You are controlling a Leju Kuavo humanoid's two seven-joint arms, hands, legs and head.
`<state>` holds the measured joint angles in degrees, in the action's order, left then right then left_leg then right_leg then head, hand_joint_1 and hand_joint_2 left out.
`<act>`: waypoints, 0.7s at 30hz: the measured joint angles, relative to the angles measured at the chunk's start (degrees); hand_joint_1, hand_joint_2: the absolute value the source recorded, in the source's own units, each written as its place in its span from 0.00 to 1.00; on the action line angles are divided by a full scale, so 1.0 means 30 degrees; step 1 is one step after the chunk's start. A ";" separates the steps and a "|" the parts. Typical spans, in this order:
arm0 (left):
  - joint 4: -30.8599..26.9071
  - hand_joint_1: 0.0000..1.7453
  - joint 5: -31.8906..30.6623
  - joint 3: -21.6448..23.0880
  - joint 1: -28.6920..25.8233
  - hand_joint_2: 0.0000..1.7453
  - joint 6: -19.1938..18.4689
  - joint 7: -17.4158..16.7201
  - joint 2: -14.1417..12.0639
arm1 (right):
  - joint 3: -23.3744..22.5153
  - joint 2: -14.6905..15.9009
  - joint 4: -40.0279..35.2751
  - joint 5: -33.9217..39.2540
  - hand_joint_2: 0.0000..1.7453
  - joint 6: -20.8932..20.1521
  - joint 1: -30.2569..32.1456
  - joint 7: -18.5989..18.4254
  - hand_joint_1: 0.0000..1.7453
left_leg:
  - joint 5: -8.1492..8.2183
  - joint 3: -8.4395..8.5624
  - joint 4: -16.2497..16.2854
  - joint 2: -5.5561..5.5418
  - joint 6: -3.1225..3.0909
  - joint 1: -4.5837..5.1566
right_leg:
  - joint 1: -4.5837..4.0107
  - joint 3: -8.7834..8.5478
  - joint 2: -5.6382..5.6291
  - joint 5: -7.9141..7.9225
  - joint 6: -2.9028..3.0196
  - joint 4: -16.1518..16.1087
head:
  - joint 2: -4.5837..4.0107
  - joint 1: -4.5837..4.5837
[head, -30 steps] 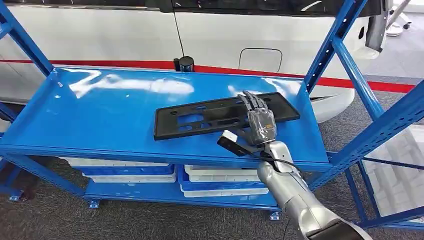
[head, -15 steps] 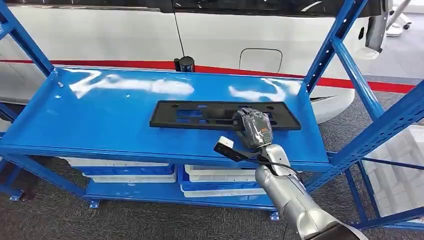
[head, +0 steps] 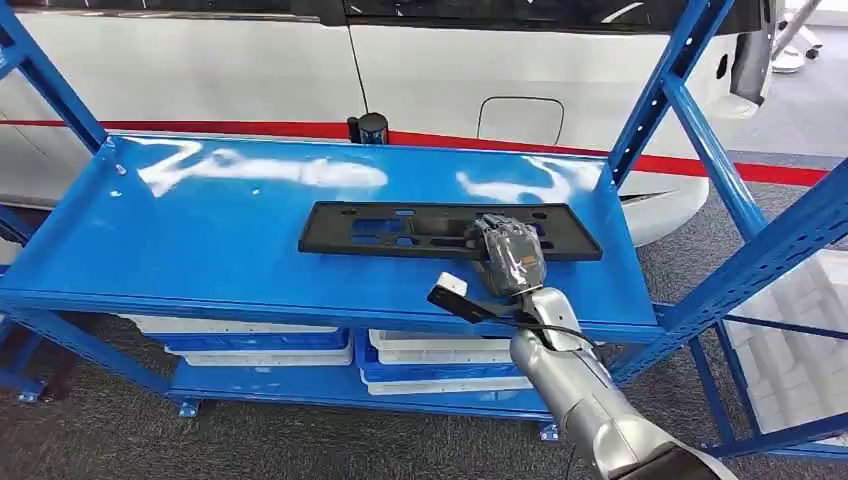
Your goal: Take the parts from the cabinet and place them on the table.
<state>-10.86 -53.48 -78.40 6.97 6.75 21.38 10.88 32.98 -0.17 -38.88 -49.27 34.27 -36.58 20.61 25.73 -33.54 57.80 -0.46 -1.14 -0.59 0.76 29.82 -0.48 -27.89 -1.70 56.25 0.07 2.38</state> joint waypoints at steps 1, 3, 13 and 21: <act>0.0000 0.00 -0.0029 0.0000 -0.0003 1.00 0.0022 0.0000 -0.0015 | 0.0007 0.0000 -0.0066 0.0000 1.00 0.0043 0.0000 0.0007 1.00 | 0.0000 0.0000 0.0000 0.0000 0.0000 0.0000 | 0.0000 0.0000 0.0000 0.0000 0.0000 0.0000 | 0.0000 0.0000; 0.0000 0.00 -0.0029 0.0000 -0.0009 1.00 0.0029 0.0000 -0.0022 | 0.0029 0.0000 -0.0211 0.0015 1.00 0.0080 -0.0002 0.0015 1.00 | 0.0000 -0.0001 0.0000 -0.0001 0.0000 0.0000 | 0.0000 0.0000 0.0000 0.0000 0.0000 0.0000 | 0.0000 0.0000; 0.0000 0.00 -0.0036 0.0000 -0.0019 1.00 -0.0306 -0.0700 -0.0087 | 0.0036 0.0787 -0.4468 0.0474 1.00 0.0240 0.0794 -0.0255 1.00 | 0.0001 -0.0015 0.0001 0.0001 0.0000 0.0001 | 0.0003 0.0022 0.0000 -0.0001 0.0000 0.0000 | 0.0000 0.0007; 0.0000 0.00 -0.0058 0.0000 -0.0016 1.00 -0.0371 -0.0735 -0.0102 | 0.0029 0.1224 -0.6265 0.0372 1.00 0.0240 0.1253 -0.0372 1.00 | 0.0001 -0.0016 0.0001 0.0000 0.0000 0.0001 | 0.0002 0.0024 0.0000 0.0000 0.0000 -0.0001 | 0.0000 -0.0001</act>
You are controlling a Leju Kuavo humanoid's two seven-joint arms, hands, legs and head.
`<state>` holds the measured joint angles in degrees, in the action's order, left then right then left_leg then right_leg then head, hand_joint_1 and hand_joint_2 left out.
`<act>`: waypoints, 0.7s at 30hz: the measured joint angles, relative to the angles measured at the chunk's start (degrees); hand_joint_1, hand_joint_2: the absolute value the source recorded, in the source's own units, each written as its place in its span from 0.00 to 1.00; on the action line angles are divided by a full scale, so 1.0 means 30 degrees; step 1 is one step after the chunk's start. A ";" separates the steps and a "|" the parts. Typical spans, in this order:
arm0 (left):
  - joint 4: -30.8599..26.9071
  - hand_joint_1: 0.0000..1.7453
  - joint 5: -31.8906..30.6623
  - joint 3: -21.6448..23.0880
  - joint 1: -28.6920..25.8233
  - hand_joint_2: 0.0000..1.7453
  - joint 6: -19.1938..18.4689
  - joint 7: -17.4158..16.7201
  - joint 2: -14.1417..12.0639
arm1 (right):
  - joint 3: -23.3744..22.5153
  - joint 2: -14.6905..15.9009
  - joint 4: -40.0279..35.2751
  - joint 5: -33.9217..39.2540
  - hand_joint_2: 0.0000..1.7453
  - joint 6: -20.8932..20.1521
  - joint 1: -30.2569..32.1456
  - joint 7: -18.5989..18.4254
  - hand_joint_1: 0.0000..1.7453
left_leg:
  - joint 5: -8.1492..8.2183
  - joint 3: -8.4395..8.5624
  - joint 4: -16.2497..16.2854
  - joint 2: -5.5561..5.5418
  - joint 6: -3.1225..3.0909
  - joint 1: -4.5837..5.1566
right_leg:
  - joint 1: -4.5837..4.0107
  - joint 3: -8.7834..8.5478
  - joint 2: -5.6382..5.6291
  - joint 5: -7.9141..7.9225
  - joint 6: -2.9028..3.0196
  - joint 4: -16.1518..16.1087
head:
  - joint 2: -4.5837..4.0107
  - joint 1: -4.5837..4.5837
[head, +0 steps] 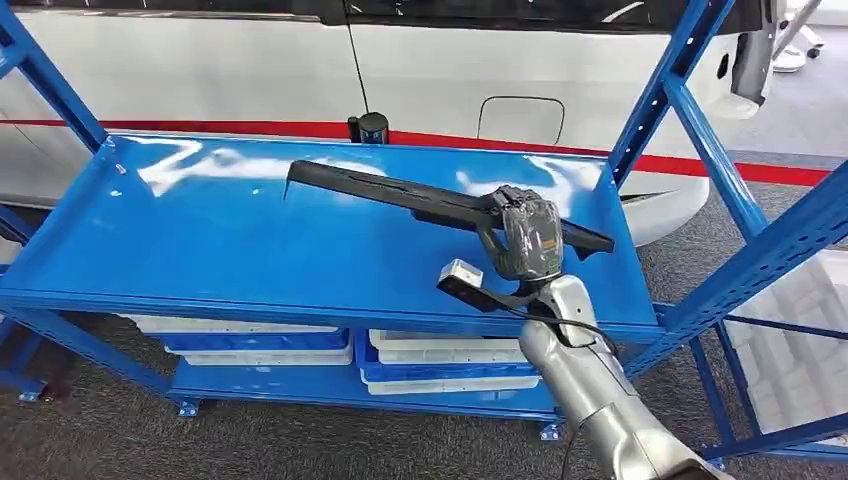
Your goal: Take the parts from the cabinet and place them on the table.
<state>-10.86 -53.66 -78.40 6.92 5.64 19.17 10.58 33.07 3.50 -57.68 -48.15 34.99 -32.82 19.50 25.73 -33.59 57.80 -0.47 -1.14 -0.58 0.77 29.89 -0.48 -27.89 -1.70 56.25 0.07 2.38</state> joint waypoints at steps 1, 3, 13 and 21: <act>0.0000 0.00 0.0000 0.0000 0.0001 1.00 -0.0030 -0.0030 -0.0007 | 0.0000 0.0029 -0.0103 -0.0044 1.00 0.0000 0.0012 -0.0007 1.00 | 0.0000 0.0000 0.0000 0.0001 0.0000 0.0000 | 0.0000 0.0001 0.0000 0.0000 0.0000 0.0000 | 0.0000 0.0001; 0.0000 0.00 0.0044 -0.0007 0.0002 1.00 -0.0037 -0.0124 -0.0007 | -0.0007 0.0117 -0.0482 -0.0116 1.00 0.0000 0.0014 -0.0014 1.00 | 0.0000 0.0000 0.0000 0.0003 0.0000 0.0000 | -0.0001 0.0001 0.0000 0.0001 0.0000 0.0000 | 0.0000 0.0001; 0.0000 0.00 -0.0051 -0.0007 0.0070 1.00 -0.0037 -0.0124 -0.0022 | -0.0168 0.0262 -0.2201 -0.0707 1.00 -0.0146 -0.0760 -0.0525 1.00 | 0.0000 -0.0003 0.0000 0.0000 0.0000 0.0000 | 0.0000 -0.0003 0.0000 0.0000 0.0000 0.0001 | 0.0000 0.0001; 0.0000 0.00 -0.0095 -0.0007 0.0078 1.00 -0.0030 -0.0052 -0.0015 | -0.0160 0.0233 -0.3118 -0.1463 1.00 -0.0312 -0.0921 -0.1041 1.00 | 0.0000 -0.0006 0.0000 -0.0001 0.0000 0.0001 | 0.0000 -0.0004 0.0000 0.0001 -0.0001 0.0001 | 0.0000 0.0001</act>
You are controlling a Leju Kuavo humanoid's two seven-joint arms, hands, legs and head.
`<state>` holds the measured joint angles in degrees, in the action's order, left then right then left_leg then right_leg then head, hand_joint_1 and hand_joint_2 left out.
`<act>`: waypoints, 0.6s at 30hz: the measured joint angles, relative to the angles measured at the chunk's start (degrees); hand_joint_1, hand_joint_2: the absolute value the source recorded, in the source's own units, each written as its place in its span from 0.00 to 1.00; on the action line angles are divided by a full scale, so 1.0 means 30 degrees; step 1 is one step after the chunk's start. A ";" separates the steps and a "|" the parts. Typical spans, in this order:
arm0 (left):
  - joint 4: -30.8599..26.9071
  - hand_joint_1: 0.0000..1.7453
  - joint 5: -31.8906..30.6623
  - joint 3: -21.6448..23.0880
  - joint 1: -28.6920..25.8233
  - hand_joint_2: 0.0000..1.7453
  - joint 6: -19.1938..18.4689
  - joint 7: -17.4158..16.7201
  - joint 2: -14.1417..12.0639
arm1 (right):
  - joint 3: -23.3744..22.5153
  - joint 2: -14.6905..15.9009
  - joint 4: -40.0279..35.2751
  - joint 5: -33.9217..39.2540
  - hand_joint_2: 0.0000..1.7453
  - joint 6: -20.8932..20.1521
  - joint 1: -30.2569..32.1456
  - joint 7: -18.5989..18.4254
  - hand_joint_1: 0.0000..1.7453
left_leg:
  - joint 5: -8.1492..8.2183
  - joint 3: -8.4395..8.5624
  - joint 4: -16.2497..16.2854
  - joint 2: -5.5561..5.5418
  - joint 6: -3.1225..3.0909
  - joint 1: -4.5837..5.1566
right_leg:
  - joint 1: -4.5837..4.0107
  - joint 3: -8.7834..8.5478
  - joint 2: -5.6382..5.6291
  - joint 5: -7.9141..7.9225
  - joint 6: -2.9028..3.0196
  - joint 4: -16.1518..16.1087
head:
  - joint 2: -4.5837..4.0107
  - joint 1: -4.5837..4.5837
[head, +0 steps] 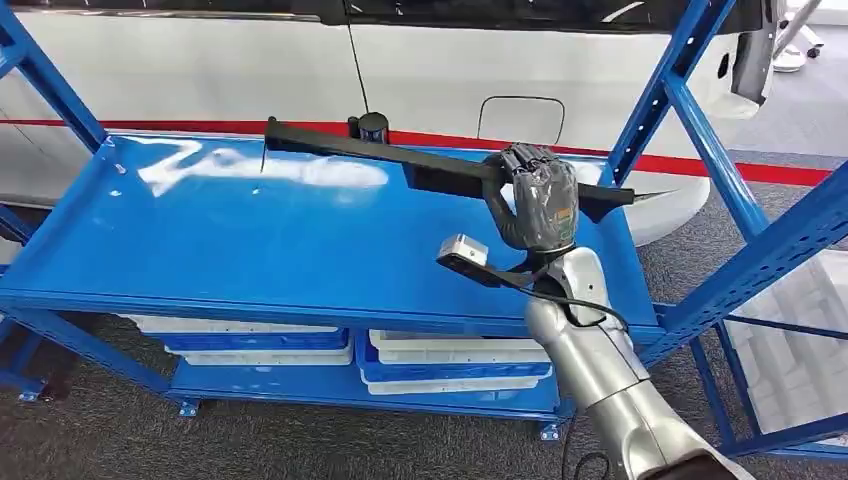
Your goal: Take the parts from the cabinet and place them on the table.
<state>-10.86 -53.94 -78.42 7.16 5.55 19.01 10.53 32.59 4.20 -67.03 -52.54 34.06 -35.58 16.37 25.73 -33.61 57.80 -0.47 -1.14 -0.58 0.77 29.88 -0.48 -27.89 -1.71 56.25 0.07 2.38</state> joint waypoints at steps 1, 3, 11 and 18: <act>0.0000 0.00 -0.0022 0.0000 0.0000 1.00 0.0000 0.0030 0.0001 | -0.0007 -0.0007 -0.0199 -0.0162 1.00 -0.0096 -0.0053 -0.0125 1.00 | 0.0000 -0.0001 0.0000 0.0000 0.0000 0.0000 | 0.0000 0.0000 0.0000 0.0000 0.0000 0.0000 | 0.0000 0.0000; 0.0000 0.00 -0.0022 0.0000 0.0003 1.00 -0.0007 0.0044 0.0015 | -0.0015 -0.0007 -0.0592 -0.0497 1.00 -0.0366 -0.0235 -0.0366 1.00 | 0.0000 -0.0003 0.0000 -0.0002 0.0000 -0.0001 | -0.0001 0.0002 0.0002 0.0000 0.0000 0.0000 | 0.0000 0.0007; 0.0000 0.00 -0.0219 0.0000 0.0017 1.00 -0.0284 0.0037 0.0022 | -0.0117 -0.0022 -0.1655 -0.0744 1.00 -0.0839 -0.0449 -0.0664 1.00 | 0.0008 -0.0010 0.0029 -0.0006 -0.0010 0.0051 | 0.0062 0.0003 0.0001 0.0011 -0.0017 -0.0017 | 0.0000 0.0000; 0.0000 0.00 -0.0219 0.0000 0.0019 1.00 -0.0291 0.0037 -0.0007 | -0.0160 -0.0029 -0.1772 -0.0744 1.00 -0.0883 -0.0444 -0.0664 1.00 | 0.0073 -0.0037 0.0097 -0.0019 -0.0191 0.0228 | 0.0293 0.0023 0.0000 0.0051 -0.0215 -0.0044 | 0.0000 0.0007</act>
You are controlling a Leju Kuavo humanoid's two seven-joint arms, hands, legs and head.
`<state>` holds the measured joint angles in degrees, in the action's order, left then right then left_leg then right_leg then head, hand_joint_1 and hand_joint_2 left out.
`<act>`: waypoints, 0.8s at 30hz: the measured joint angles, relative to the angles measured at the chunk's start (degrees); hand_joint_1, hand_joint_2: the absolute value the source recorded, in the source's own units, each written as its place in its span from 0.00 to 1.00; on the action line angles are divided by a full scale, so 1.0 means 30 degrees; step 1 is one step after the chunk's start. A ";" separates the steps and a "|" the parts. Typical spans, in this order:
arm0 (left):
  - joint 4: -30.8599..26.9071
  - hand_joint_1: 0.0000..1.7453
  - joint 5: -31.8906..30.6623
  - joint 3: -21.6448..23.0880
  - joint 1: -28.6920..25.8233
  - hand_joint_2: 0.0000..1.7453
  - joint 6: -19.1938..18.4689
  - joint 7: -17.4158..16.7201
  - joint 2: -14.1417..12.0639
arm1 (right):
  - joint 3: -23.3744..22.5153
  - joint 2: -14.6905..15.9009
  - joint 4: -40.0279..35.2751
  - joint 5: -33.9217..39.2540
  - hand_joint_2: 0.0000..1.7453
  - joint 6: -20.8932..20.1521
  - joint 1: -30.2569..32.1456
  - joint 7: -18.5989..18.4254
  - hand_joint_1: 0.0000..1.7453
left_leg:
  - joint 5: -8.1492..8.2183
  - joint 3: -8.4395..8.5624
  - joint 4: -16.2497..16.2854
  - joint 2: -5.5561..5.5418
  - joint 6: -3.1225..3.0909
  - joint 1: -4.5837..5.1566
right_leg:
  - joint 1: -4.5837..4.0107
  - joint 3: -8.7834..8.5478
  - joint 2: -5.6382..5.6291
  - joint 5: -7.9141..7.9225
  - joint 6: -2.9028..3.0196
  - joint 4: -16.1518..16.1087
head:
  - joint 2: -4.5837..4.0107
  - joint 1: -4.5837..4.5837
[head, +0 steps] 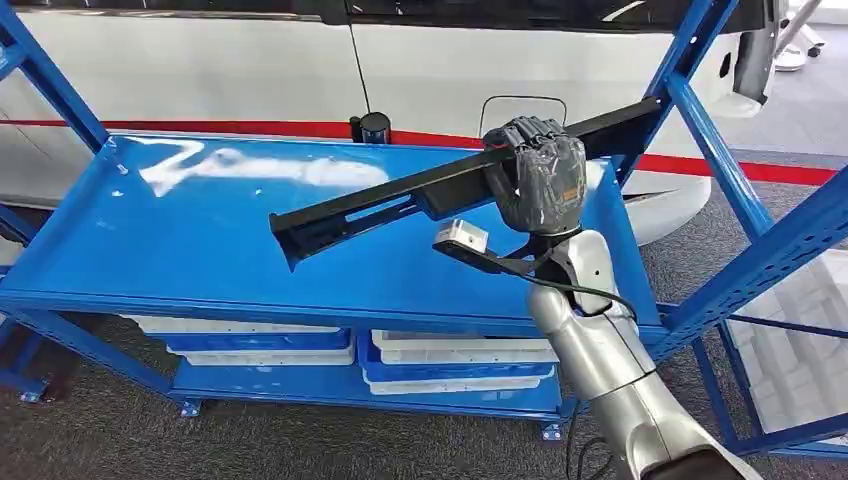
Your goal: Take the parts from the cabinet and place them on the table.
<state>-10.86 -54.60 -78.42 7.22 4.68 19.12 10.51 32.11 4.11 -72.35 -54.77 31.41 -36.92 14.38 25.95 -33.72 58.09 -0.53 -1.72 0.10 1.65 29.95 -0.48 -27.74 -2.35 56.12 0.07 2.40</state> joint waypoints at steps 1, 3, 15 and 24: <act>0.0000 0.00 0.0000 0.0000 0.0004 1.00 0.0000 0.0000 -0.0007 | -0.0022 0.0000 -0.0021 0.0014 1.00 -0.0007 0.0001 -0.0015 1.00 | -0.0021 -0.0002 -0.0003 -0.0004 -0.0050 0.0033 | 0.0021 -0.0013 -0.0001 0.0046 -0.0073 -0.0071 | 0.0000 0.0000; 0.0000 0.00 0.0000 0.0007 0.0040 1.00 -0.0015 0.0000 0.0021 | -0.0161 0.0015 -0.0161 0.0036 1.00 -0.0015 0.0024 -0.0044 1.00 | -0.0276 0.0169 -0.0423 0.0076 -0.0373 -0.0215 | 0.0005 0.0154 0.0025 -0.0103 -0.0208 0.0067 | 0.0000 -0.0022; 0.0007 0.00 0.0015 0.0007 0.0108 1.00 -0.0036 -0.0036 0.0044 | -0.0321 0.0139 -0.0204 0.0292 1.00 -0.0029 0.0282 0.0036 1.00 | -0.0165 0.0058 -0.0215 0.0078 0.0153 -0.0126 | -0.0088 0.0867 0.0109 0.0426 -0.0147 0.0434 | 0.0000 -0.0233; 0.0007 0.00 0.0051 0.0007 0.0104 1.00 -0.0029 -0.0044 0.0044 | -0.0328 0.0153 -0.0204 0.0321 1.00 -0.0036 0.0359 0.0036 1.00 | 0.2706 -0.2634 0.5728 0.0117 0.0810 -0.0358 | -0.0095 0.1084 0.0132 0.0737 0.0546 0.0366 | 0.0000 0.0000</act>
<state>-10.84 -54.45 -78.40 7.53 4.59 18.99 10.64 31.12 4.57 -72.96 -53.81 31.30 -35.84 14.49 34.07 -41.62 75.28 -0.17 0.72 -0.97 1.36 33.20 -0.09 -25.52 -0.71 57.22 0.07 2.40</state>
